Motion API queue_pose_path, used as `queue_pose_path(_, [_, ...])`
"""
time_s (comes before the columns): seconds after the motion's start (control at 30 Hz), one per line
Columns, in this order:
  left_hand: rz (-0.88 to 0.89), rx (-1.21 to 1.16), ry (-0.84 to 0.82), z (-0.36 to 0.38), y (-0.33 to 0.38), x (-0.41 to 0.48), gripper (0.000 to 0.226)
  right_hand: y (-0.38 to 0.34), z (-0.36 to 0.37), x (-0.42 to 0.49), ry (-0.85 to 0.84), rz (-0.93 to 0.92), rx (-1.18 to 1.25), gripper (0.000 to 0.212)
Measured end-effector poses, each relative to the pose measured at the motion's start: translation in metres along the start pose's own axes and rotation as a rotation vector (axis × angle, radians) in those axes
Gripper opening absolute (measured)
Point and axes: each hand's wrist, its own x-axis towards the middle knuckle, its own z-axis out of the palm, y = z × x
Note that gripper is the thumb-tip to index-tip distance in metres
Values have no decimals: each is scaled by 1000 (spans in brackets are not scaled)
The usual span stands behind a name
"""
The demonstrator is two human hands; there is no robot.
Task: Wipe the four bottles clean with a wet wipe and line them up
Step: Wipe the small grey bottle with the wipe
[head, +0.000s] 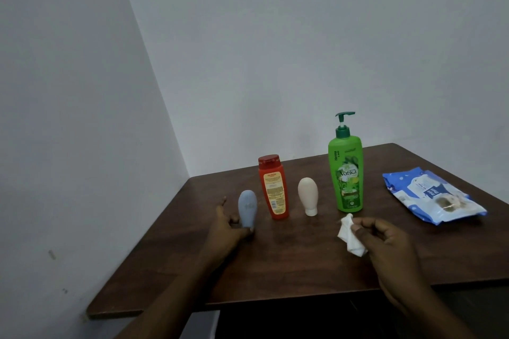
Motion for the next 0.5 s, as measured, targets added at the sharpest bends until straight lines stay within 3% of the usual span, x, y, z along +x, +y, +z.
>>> queue_pose_path(0.13, [47,-100,-5,18,20,-30,130,-4,1,3,11,-4,0,17])
queue_pose_path(0.3, [80,-295,-53,41,34,-51,111,-2,0,3,40,-27,-53,15])
queue_pose_path(0.5, [8,-441,-69,62,28,-74,32,-4,2,-7,74,-110,-111,14])
